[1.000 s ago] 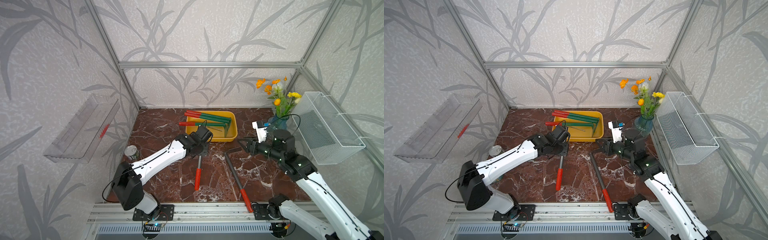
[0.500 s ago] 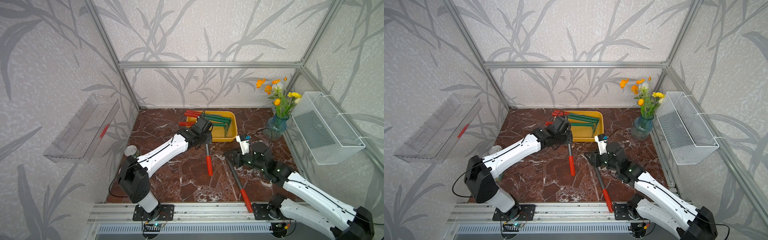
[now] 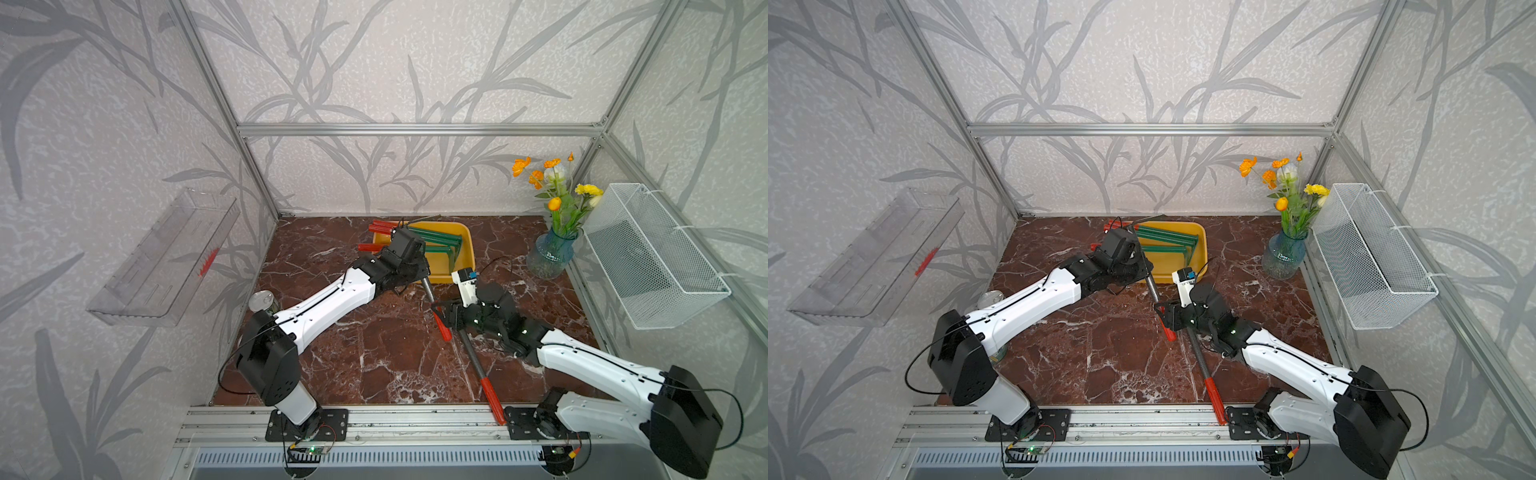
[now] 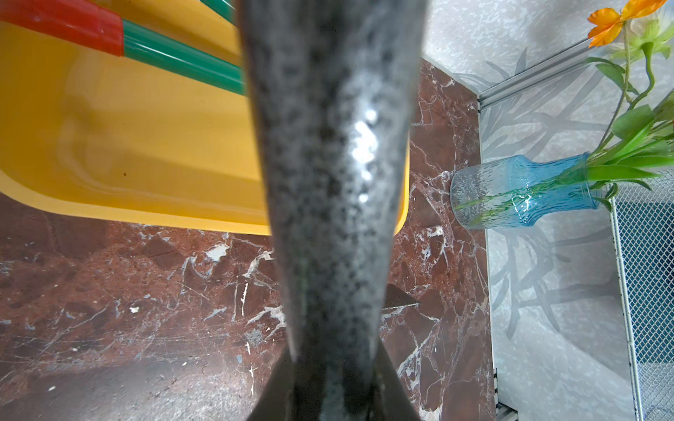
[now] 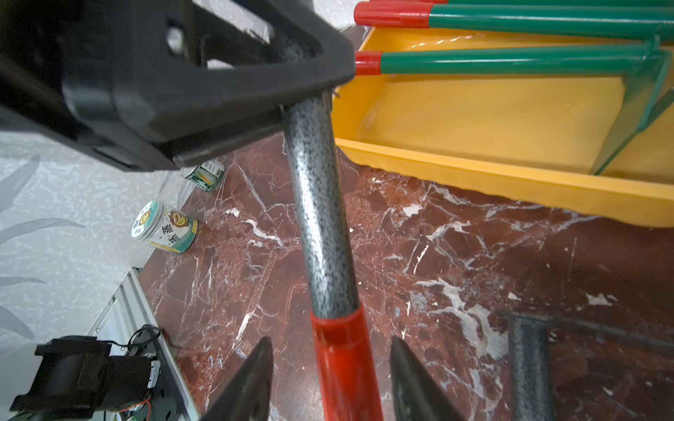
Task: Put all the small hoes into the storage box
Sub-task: Pick up the hoe from the center of the board.
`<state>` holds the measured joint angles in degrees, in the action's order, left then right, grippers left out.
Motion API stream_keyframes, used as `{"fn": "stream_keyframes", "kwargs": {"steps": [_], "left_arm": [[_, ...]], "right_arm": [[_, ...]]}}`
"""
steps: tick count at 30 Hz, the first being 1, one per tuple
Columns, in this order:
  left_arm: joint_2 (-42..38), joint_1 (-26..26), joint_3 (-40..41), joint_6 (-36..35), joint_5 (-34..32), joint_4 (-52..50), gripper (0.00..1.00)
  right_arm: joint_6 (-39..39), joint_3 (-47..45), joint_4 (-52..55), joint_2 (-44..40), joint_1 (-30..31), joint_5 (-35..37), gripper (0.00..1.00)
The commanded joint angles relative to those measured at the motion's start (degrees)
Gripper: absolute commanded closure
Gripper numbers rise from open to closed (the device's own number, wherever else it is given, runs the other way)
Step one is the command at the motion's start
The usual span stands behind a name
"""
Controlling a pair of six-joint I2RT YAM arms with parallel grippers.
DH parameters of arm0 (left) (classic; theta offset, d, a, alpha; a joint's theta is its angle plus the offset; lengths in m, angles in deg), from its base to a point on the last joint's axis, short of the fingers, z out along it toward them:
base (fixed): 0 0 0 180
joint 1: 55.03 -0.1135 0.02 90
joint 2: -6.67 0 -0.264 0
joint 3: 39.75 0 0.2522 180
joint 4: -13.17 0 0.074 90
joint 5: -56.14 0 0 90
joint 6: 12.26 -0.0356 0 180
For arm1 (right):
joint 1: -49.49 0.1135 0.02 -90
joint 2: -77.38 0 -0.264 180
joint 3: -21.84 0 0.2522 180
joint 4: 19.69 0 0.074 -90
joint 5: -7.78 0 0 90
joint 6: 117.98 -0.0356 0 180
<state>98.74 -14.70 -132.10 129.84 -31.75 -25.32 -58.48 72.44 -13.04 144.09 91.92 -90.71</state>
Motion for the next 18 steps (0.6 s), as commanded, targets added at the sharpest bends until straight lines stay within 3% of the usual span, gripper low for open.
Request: {"fn": "stream_keyframes", "kwargs": {"steps": [1, 7, 14, 18], "left_arm": [[-1.1, 0.0, -0.2, 1.3, 1.9, 5.1, 1.00], [-2.1, -0.1, -0.4, 0.9, 1.6, 5.6, 1.00], [-3.6, -0.5, 2.1, 0.2, 0.5, 7.5, 1.00], [-4.0, -0.8, 2.3, -1.0, 0.1, 7.5, 1.00]], "right_arm": [[1.4, 2.7, -2.9, 2.8, 0.3, -0.1, 0.48], [0.6, 4.0, -6.2, 7.6, 0.3, -3.1, 0.54], [0.0, 4.4, -7.2, 6.6, 0.2, -4.6, 0.89], [-1.5, 3.4, -9.6, 5.0, 0.0, -6.0, 1.00]]}}
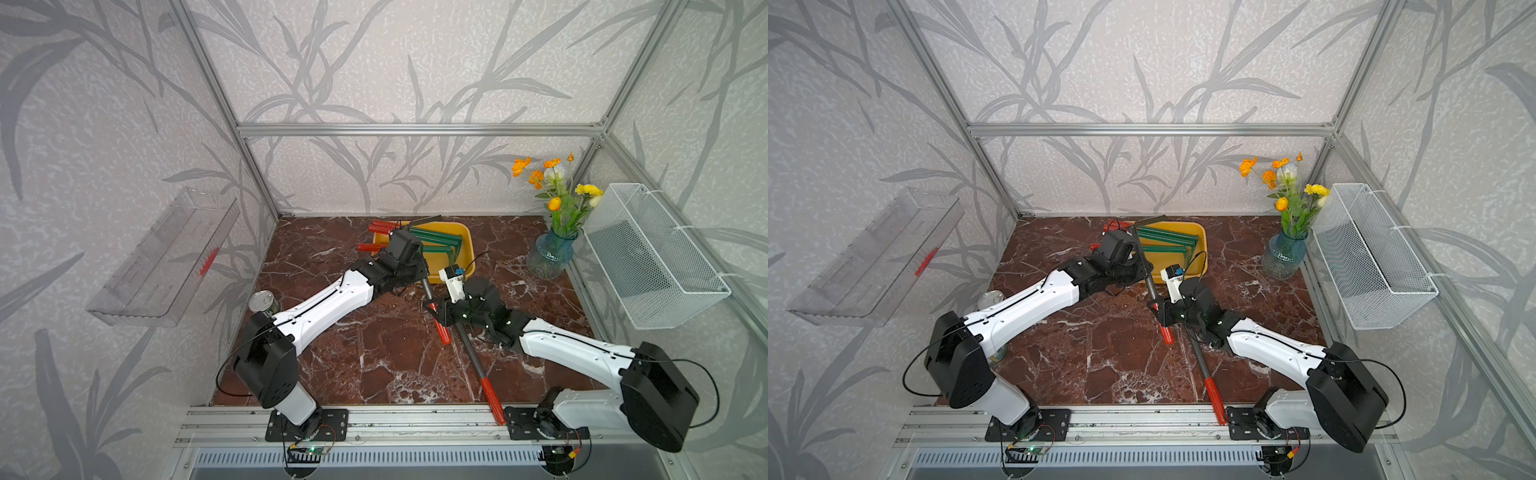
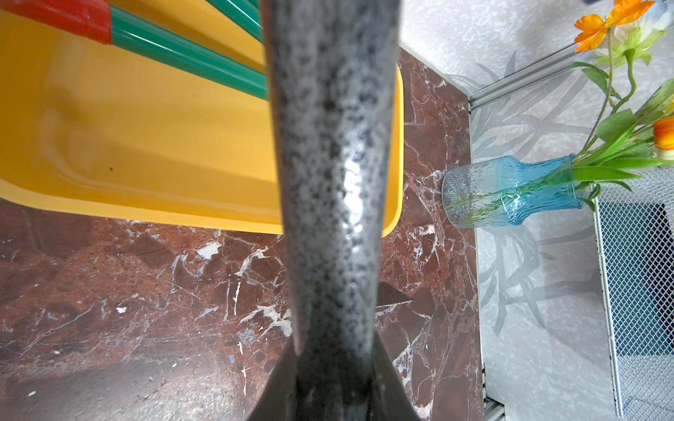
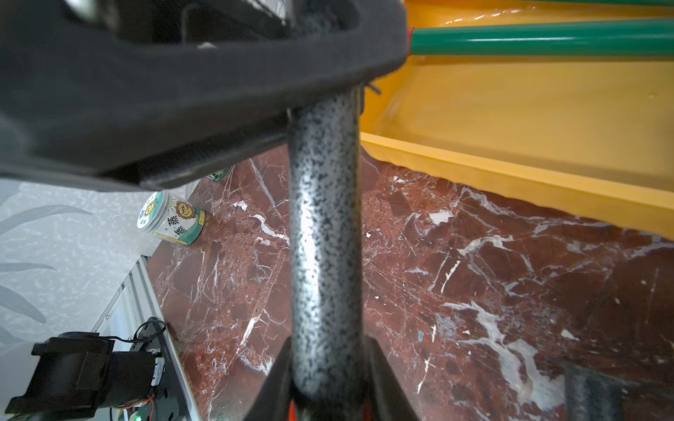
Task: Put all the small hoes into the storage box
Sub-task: Pick up the hoe from the center of the board, then place the hoe in the storage box.
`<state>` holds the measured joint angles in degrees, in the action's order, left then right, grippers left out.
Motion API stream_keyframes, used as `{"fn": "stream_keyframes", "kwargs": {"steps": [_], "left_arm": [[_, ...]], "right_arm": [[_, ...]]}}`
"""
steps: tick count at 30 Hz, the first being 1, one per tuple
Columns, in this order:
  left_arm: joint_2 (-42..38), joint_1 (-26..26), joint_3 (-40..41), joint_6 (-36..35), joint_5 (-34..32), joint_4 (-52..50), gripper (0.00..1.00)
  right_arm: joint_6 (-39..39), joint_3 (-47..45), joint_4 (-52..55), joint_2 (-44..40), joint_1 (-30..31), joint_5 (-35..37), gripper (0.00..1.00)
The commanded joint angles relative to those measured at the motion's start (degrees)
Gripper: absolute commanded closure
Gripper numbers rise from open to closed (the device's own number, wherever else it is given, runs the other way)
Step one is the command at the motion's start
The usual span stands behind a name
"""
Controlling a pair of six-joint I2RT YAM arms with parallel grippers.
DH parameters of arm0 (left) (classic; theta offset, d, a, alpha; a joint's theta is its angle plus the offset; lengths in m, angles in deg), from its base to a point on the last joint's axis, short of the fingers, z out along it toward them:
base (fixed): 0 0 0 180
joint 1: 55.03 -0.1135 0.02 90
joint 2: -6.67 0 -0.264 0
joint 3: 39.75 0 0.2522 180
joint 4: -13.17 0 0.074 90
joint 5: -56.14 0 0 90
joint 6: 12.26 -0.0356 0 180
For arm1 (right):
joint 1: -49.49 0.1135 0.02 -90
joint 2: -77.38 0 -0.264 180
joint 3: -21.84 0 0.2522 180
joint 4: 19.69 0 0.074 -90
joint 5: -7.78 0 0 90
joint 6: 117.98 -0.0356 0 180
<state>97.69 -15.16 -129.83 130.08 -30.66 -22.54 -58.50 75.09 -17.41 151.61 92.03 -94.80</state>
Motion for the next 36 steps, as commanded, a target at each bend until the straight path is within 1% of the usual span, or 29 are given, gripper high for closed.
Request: {"fn": "stream_keyframes", "kwargs": {"steps": [1, 2, 3, 5, 6, 7, 8, 9, 10, 12, 14, 17, 19, 20, 22, 25, 26, 28, 30, 32, 34, 35, 36], "left_arm": [[-3.3, -0.4, 0.3, -1.4, -1.0, 5.2, 1.00], [-3.6, -0.5, 0.5, -1.5, -0.9, 5.5, 0.97], [-3.9, -0.7, 0.7, -1.6, -0.8, 5.8, 0.87], [-4.7, -1.2, 1.3, -1.5, -0.8, 6.3, 0.58], [-5.2, -1.5, 1.9, -1.5, -0.7, 6.8, 0.46], [-5.8, -1.7, 2.3, -1.5, -1.0, 6.9, 0.36], [-6.5, -1.9, 2.9, -1.4, -1.4, 7.1, 0.29], [-7.1, -2.1, 3.7, -1.5, -1.4, 8.0, 0.24], [-7.8, -2.2, 4.6, -1.5, -1.3, 9.1, 0.22], [-8.9, -2.7, 6.2, -2.1, 0.4, 10.9, 0.20], [-9.1, -3.0, 6.1, -5.3, 2.5, 9.8, 0.20], [-10.2, -3.1, 5.6, -10.1, 0.5, 2.1, 0.20], [-12.0, -2.8, 7.5, -14.9, 0.2, 0.5, 0.22], [-13.3, -2.8, 8.6, -17.8, -0.7, -0.4, 0.22], [-14.9, -2.8, 8.0, -25.4, -0.5, -3.3, 0.22], [-15.2, -1.3, 1.8, -40.3, -2.3, -13.1, 0.24], [-14.9, -0.1, -0.6, -45.2, -5.1, -16.6, 0.24], [-13.6, 4.3, -3.2, -55.6, -15.9, -21.1, 0.23], [-11.4, 8.8, -3.2, -66.2, -27.6, -21.5, 0.22], [-9.5, 11.3, -1.4, -75.3, -33.8, -18.2, 0.23], [-8.2, 12.7, 1.0, -82.1, -37.5, -13.7, 0.23], [-8.1, 12.9, 2.3, -86.6, -35.7, -12.6, 0.23], [-8.5, 12.8, 2.9, -89.6, -32.8, -12.1, 0.23]], "right_arm": [[-2.0, 0.3, -6.1, -2.7, -0.3, -2.4, 1.00], [-2.8, -0.1, -7.4, -2.7, -0.7, -3.2, 1.00], [-3.5, -0.6, -8.7, -2.8, -1.0, -3.9, 1.00], [-4.9, -1.6, -11.4, -2.8, -1.7, -5.5, 1.00], [-5.5, -2.1, -12.7, -2.9, -2.1, -6.1, 1.00], [-5.7, -2.5, -13.6, -3.0, -2.5, -6.7, 1.00], [-7.0, -3.0, -15.2, -3.1, -2.9, -7.5, 1.00], [-8.1, -3.4, -16.6, -3.2, -3.4, -8.3, 1.00], [-8.5, -3.5, -17.3, -3.2, -3.6, -8.8, 1.00], [-8.5, -3.2, -17.6, -3.4, -3.8, -9.5, 1.00], [-8.4, -2.8, -17.3, -3.5, -4.1, -10.0, 1.00], [-9.4, -2.6, -17.7, -4.1, -5.2, -11.2, 1.00], [-9.6, -2.3, -17.0, -4.8, -6.0, -11.8, 1.00], [-10.0, -2.3, -16.9, -5.0, -6.4, -12.2, 1.00], [-10.4, -1.8, -16.0, -5.0, -7.2, -13.0, 1.00], [-10.3, -1.1, -14.5, -4.9, -7.8, -13.7, 1.00], [-10.1, -0.8, -13.6, -4.8, -8.0, -14.1, 1.00], [-10.3, -0.4, -13.1, -4.4, -8.4, -15.0, 1.00], [-10.4, 0.0, -12.9, -3.8, -8.5, -16.3, 1.00], [-10.5, 0.4, -12.1, -3.2, -8.5, -17.6, 1.00], [-10.2, 1.3, -10.1, -3.3, -8.6, -18.7, 1.00], [-9.5, 1.8, -8.6, -3.8, -8.6, -19.1, 1.00], [-9.0, 2.3, -7.5, -4.4, -8.6, -19.6, 1.00]]}}
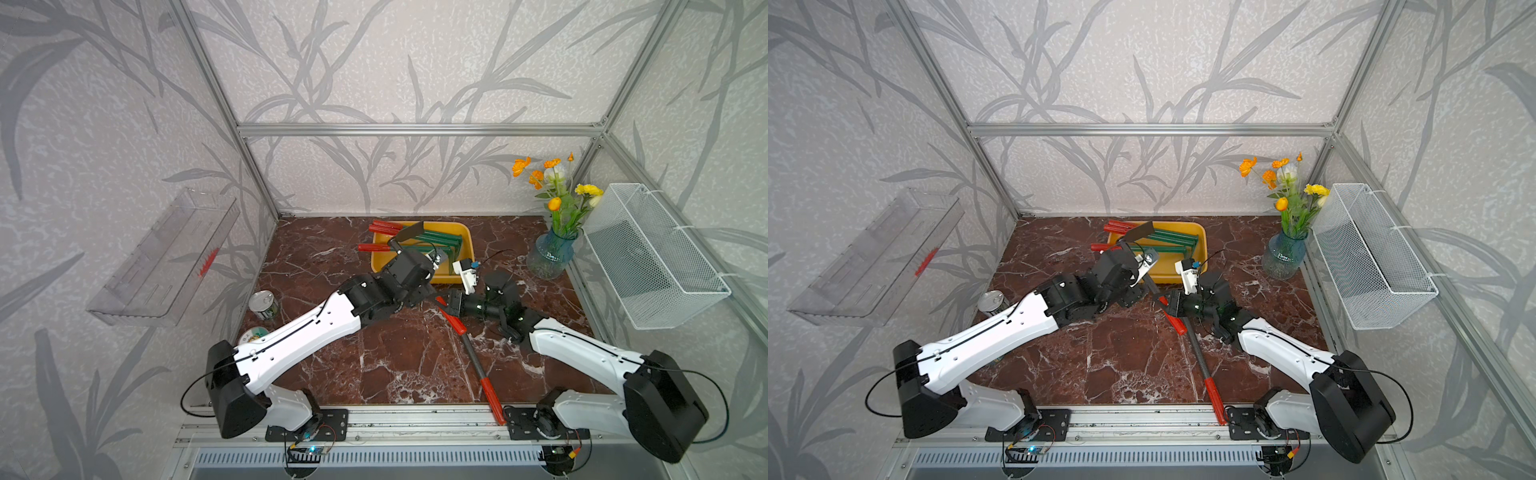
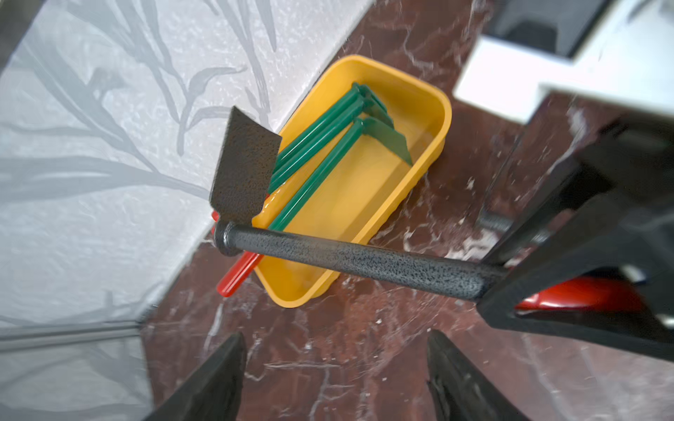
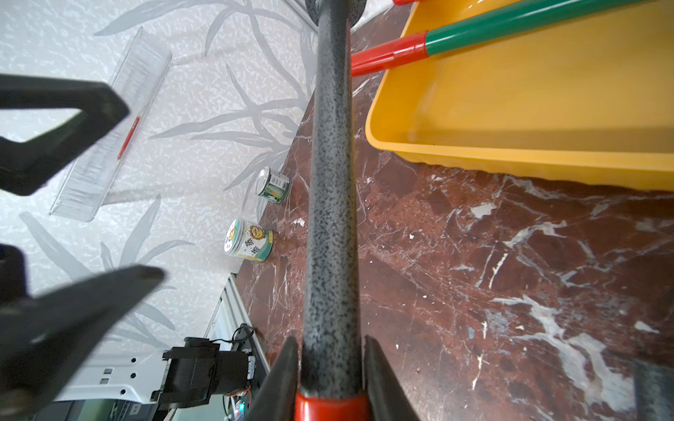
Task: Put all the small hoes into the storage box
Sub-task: Place the hoe in the storage box.
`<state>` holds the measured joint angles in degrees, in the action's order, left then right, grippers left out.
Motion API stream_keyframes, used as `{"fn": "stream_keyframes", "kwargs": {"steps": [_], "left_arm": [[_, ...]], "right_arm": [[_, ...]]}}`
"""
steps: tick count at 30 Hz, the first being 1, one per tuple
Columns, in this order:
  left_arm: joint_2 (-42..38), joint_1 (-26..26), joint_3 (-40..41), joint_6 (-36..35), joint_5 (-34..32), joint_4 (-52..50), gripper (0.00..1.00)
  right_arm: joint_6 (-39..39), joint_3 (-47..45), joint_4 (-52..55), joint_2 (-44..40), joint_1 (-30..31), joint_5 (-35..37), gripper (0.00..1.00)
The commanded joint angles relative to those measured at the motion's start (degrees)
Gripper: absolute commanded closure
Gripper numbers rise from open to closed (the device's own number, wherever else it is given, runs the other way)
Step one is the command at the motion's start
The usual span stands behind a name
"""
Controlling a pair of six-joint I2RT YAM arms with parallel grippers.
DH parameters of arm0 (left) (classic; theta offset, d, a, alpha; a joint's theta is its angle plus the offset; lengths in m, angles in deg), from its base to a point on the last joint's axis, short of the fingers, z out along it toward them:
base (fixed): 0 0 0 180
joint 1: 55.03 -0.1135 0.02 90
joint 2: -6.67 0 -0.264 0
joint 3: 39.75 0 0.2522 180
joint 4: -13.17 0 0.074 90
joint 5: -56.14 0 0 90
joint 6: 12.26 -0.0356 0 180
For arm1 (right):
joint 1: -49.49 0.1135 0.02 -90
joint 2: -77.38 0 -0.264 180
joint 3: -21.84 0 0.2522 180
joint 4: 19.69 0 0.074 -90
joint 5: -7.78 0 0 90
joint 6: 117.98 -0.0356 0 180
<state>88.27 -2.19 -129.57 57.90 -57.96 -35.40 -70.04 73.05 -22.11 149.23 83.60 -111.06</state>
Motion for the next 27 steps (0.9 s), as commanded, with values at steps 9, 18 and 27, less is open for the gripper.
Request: {"fn": "stream_keyframes", "kwargs": {"steps": [9, 18, 27], "left_arm": [[-0.2, -2.1, 2.5, -27.0, 5.8, -0.2, 0.25], [2.3, -2.0, 2.6, -29.8, 6.1, 12.4, 0.25], [0.9, -1.5, 2.3, -15.0, 5.2, 18.4, 0.22]], "right_arm": [[2.9, 7.4, 5.6, -7.8, -0.9, -8.0, 1.00], [1.9, 6.2, 6.6, -7.6, -0.9, -9.3, 1.00], [3.2, 8.3, 11.3, -7.0, -0.9, 2.3, 1.00]]}}
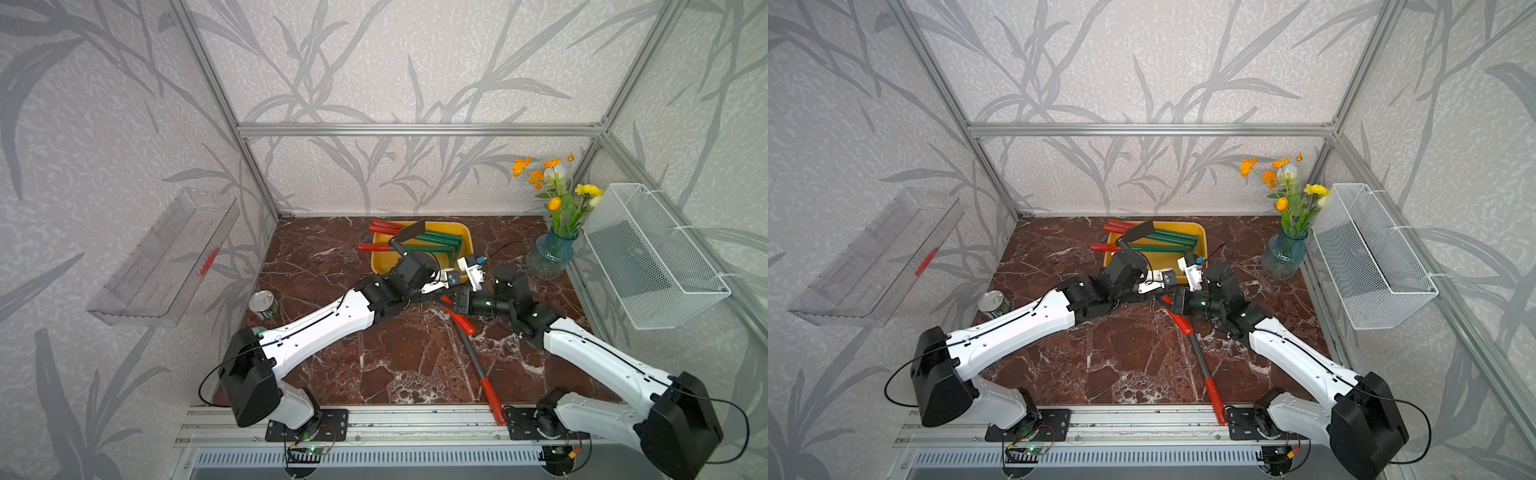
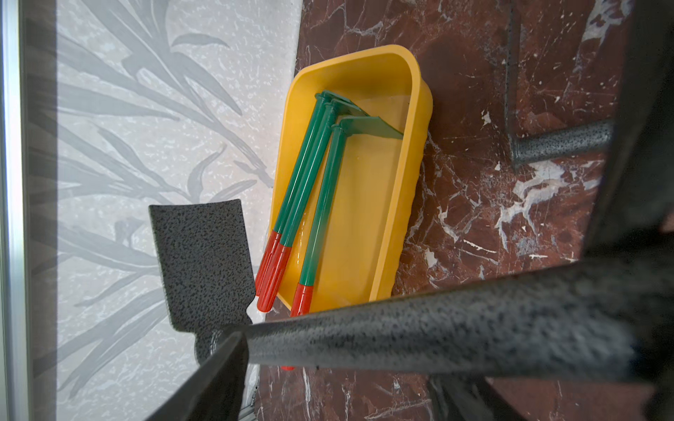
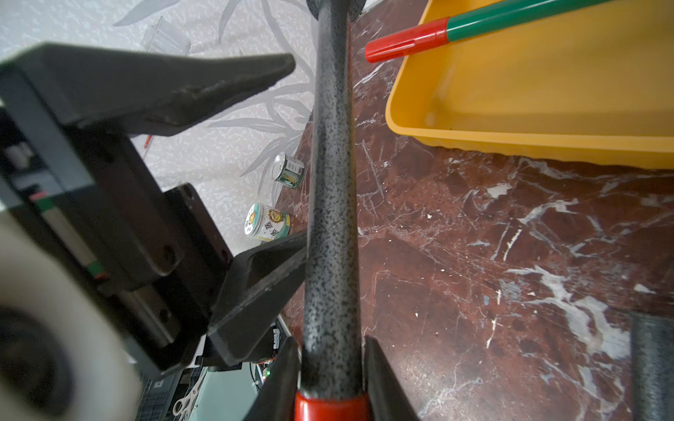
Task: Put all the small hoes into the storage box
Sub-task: Place the hoe in the storage box.
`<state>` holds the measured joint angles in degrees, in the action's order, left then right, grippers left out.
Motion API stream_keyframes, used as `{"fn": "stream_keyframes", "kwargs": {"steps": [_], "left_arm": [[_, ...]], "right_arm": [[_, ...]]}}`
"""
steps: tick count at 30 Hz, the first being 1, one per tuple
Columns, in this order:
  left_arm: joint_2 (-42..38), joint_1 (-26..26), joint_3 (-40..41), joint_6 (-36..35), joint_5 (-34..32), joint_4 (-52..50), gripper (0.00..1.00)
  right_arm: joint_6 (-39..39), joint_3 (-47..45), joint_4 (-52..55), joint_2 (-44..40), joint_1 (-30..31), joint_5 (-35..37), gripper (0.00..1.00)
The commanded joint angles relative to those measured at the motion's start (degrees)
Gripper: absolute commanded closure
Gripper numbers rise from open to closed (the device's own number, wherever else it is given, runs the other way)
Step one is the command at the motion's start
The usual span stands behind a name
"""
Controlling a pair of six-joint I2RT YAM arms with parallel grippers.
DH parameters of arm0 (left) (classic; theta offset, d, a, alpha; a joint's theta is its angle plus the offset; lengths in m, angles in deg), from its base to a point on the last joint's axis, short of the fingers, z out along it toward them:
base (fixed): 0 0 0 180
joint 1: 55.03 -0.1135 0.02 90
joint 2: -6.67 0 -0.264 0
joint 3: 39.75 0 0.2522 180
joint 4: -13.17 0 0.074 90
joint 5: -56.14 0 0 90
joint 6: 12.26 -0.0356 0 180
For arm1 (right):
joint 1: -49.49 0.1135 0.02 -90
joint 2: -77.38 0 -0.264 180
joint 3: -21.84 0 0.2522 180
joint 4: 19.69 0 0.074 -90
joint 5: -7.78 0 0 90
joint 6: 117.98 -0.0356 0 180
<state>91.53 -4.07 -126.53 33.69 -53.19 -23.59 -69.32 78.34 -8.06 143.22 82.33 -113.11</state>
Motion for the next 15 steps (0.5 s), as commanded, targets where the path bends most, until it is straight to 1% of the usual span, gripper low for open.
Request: {"fn": "stream_keyframes", "kwargs": {"steps": [1, 2, 3, 4, 5, 6, 7, 8, 10, 11, 12, 15], "left_arm": [[-3.5, 0.4, 0.0, 11.8, 1.3, 7.4, 0.21], [-5.0, 0.3, 1.7, 15.9, 1.5, 10.2, 0.20], [-6.8, 0.3, 3.0, 19.0, 3.5, 11.1, 0.19], [-8.2, 0.3, 4.3, 21.7, 3.2, 12.7, 0.18], [-9.6, 0.0, 5.5, 27.0, 1.4, 14.5, 0.18], [-10.9, -1.1, 5.9, 32.3, 3.3, 13.8, 0.18], [-12.1, -1.6, 7.0, 35.9, 4.1, 14.4, 0.18], [-13.4, -2.3, 8.8, 40.9, 3.4, 16.4, 0.18], [-15.7, -6.1, 11.4, 51.7, 9.3, 18.2, 0.18], [-16.5, -8.3, 13.0, 58.2, 11.8, 20.0, 0.19], [-17.2, -11.3, 15.3, 63.7, 18.3, 23.2, 0.19], [-17.0, -15.8, 18.8, 77.1, 24.7, 30.1, 0.21]], "right_arm": [[2.1, 3.1, -2.9, -0.7, 0.4, 6.5, 1.00], [2.1, 3.2, -3.3, -0.4, 0.6, 8.8, 1.00], [2.1, 3.3, -4.2, 0.0, 0.6, 10.5, 1.00], [1.5, 3.3, -5.4, 0.4, 0.6, 12.0, 1.00], [1.1, 2.7, -7.7, 0.7, 0.6, 13.3, 1.00], [0.2, 1.9, -11.1, 1.0, 0.7, 14.2, 1.00], [-1.0, 0.9, -14.2, 1.2, 0.7, 14.8, 1.00], [-2.8, -0.5, -18.9, 1.7, 0.8, 15.0, 1.00], [-5.7, -2.9, -26.4, 2.3, 1.1, 15.0, 1.00], [-7.2, -4.5, -30.7, 2.4, 1.4, 15.4, 1.00], [-8.6, -6.3, -35.4, 2.5, 1.6, 16.0, 1.00], [-11.3, -8.9, -43.6, 2.6, 2.0, 16.5, 1.00]]}}
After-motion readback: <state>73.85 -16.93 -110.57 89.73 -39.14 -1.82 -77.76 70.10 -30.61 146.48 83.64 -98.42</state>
